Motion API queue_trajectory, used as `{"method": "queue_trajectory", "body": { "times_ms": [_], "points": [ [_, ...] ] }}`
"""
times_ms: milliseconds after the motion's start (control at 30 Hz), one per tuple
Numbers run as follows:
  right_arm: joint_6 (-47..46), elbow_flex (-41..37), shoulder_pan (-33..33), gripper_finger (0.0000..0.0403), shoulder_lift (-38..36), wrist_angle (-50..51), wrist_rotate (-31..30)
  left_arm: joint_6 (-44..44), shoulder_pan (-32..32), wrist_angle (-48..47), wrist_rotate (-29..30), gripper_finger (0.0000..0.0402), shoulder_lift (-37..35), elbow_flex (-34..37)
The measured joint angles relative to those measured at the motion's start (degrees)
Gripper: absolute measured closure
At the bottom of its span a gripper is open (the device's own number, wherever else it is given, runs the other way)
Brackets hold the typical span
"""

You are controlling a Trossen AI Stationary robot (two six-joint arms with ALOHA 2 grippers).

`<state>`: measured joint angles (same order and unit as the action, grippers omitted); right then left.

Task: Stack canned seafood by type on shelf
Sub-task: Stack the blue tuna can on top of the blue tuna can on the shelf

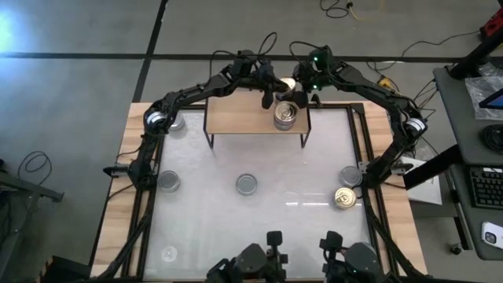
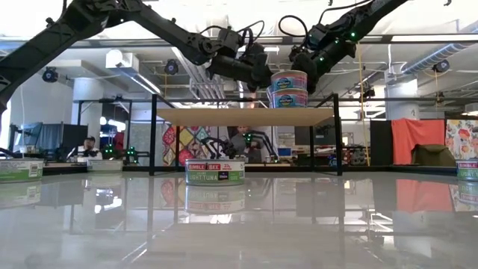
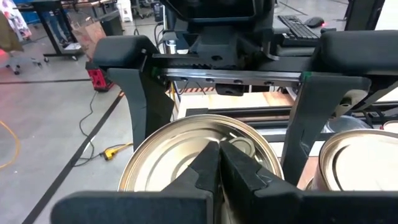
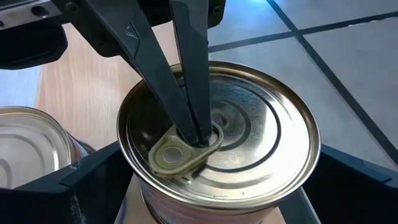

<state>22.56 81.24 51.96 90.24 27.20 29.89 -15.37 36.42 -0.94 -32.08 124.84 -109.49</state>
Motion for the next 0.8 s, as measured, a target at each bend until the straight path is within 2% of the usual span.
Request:
{"method": "queue_trajectory", "body": {
  "times_ms": [600, 800],
  "points": [
    [1.6, 1.0, 0.0, 0.0003, 0.0, 3.5, 0.1, -1.5, 0.4, -2.2, -0.2, 0.0401, 0.0, 0.0],
    [0.9, 0.9, -0.5, 0.0003, 0.0, 0.6, 0.0, -1.9, 0.5, -5.7, -3.9, 0.0401, 0.2, -3.6]
  ]
}}
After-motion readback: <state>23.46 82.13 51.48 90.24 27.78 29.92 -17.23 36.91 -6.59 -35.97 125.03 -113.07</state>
